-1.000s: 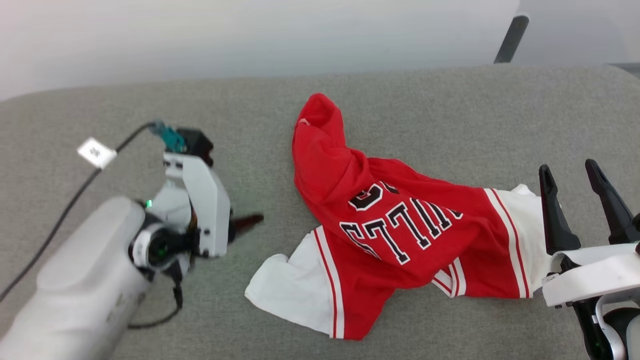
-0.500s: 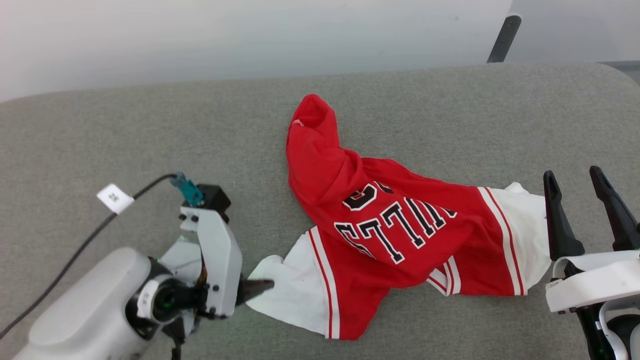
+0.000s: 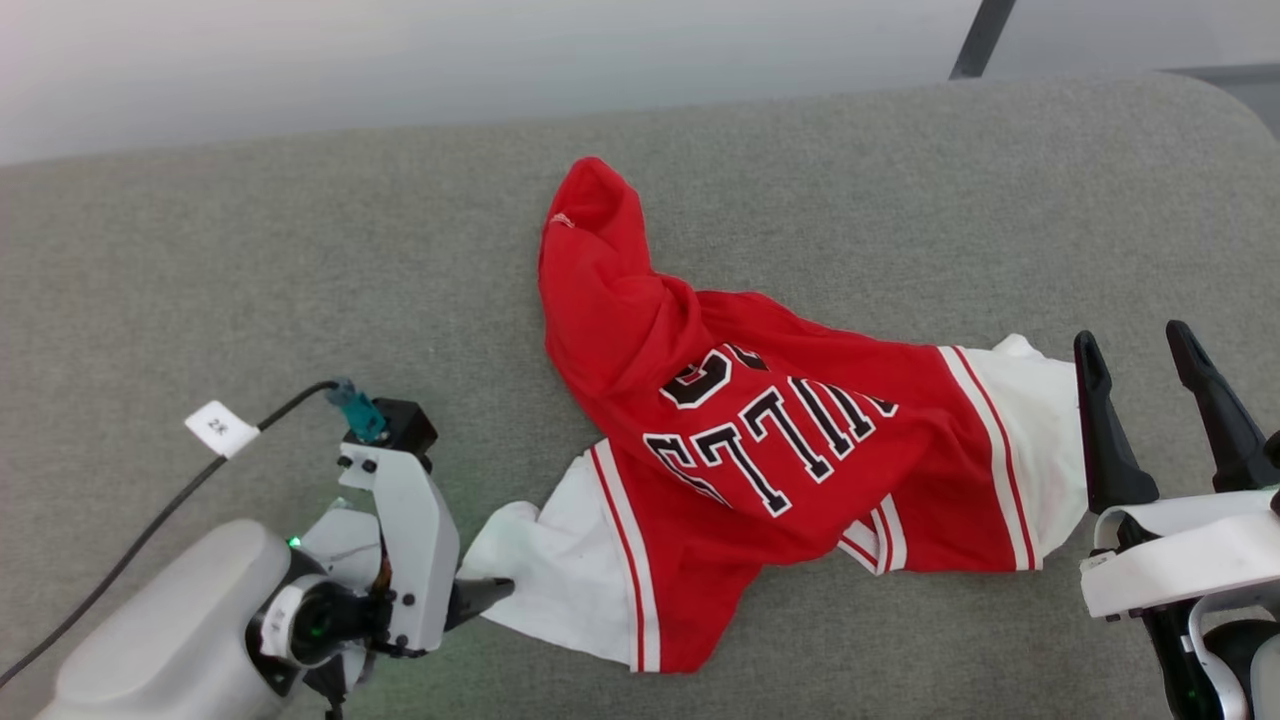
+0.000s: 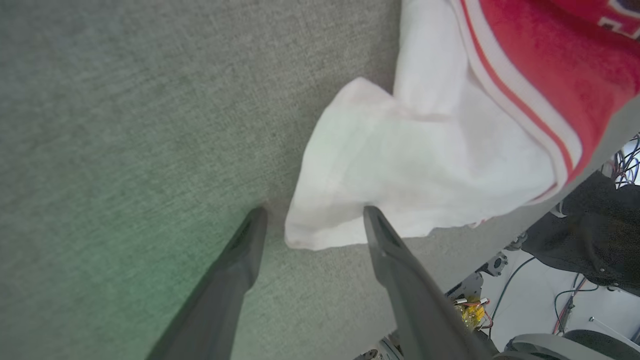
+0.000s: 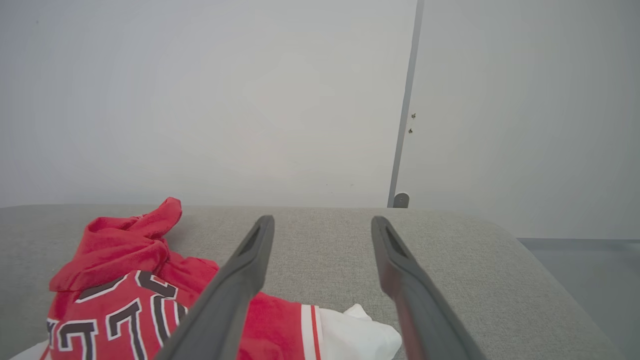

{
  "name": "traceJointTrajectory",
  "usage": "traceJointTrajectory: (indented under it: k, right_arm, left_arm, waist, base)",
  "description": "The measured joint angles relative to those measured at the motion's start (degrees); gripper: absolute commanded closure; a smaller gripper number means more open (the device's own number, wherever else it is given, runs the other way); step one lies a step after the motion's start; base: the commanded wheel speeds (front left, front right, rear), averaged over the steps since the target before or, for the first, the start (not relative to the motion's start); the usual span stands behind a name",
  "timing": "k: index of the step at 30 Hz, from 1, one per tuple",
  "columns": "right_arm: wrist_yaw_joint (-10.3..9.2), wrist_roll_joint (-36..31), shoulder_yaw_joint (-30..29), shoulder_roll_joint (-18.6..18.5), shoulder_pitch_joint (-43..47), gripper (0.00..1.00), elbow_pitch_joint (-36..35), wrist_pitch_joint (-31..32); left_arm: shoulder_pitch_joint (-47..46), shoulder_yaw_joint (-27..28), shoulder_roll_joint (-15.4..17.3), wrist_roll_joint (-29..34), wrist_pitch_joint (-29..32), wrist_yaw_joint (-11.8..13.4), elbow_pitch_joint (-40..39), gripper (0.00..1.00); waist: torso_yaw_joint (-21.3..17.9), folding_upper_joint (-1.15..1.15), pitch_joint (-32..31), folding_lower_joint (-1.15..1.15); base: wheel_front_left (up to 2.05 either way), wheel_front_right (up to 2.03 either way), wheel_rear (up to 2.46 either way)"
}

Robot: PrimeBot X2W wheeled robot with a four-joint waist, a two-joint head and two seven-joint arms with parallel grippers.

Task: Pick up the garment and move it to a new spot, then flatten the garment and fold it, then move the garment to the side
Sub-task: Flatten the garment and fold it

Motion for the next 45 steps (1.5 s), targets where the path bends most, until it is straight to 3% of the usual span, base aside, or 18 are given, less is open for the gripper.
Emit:
traceJointTrajectory:
  k: [9, 10, 11, 12, 20, 30, 45]
  right_arm:
    - [0.00, 0.4, 0.2, 0.1, -0.8, 0.00, 0.4, -0.7]
    - [0.00, 0.4, 0.3, 0.1, -0.8, 0.00, 0.4, -0.7]
    - [0.00, 0.4, 0.3, 0.2, -0.8, 0.00, 0.4, -0.7]
    - [0.00, 0.4, 0.3, 0.2, -0.8, 0.00, 0.4, -0.7]
    - [0.00, 0.4, -0.3, 0.1, -0.8, 0.00, 0.6, -0.8]
    - [0.00, 0.1, -0.6, -0.1, -0.6, 0.00, 0.6, -0.2]
    - [0.00, -0.1, -0.6, -0.9, 1.0, 0.00, -0.3, 1.6]
  left_arm:
    - [-1.4, 0.1, -1.8, 0.3, -1.9, -3.2, 7.6, 0.00]
    - [-1.5, 0.5, -2.1, -0.2, -2.0, -3.3, 8.5, 0.22]
    - [-1.6, 0.5, -2.4, -0.4, -2.0, -3.6, 9.3, 0.67]
    - [-1.7, 0.7, -2.5, -0.6, -2.0, -3.9, 10.1, 1.00]
    - [-3.0, 1.3, -3.3, -2.1, -1.9, -6.1, 13.8, 1.00]
    - [-3.7, 1.8, -2.6, -1.8, -2.8, -6.0, 13.8, 1.00]
    - [-2.7, 3.2, 8.1, 0.3, -1.7, -3.4, 10.3, 1.00]
  waist:
    - [-1.5, 0.00, 2.0, 0.00]
    - [-1.6, 0.00, 2.1, 0.00]
    - [-1.7, 0.00, 2.3, 0.00]
    - [-1.8, 0.00, 2.4, 0.00]
    - [-1.5, 0.00, 2.5, 0.00]
    - [-0.1, 0.00, 1.1, 0.00]
    - [2.1, 0.00, -1.9, 0.00]
  base:
    - [0.00, 0.00, 0.00]
    - [0.00, 0.00, 0.00]
    - [0.00, 0.00, 0.00]
    - [0.00, 0.00, 0.00]
    - [0.00, 0.00, 0.00]
    - [0.00, 0.00, 0.00]
    - [0.00, 0.00, 0.00]
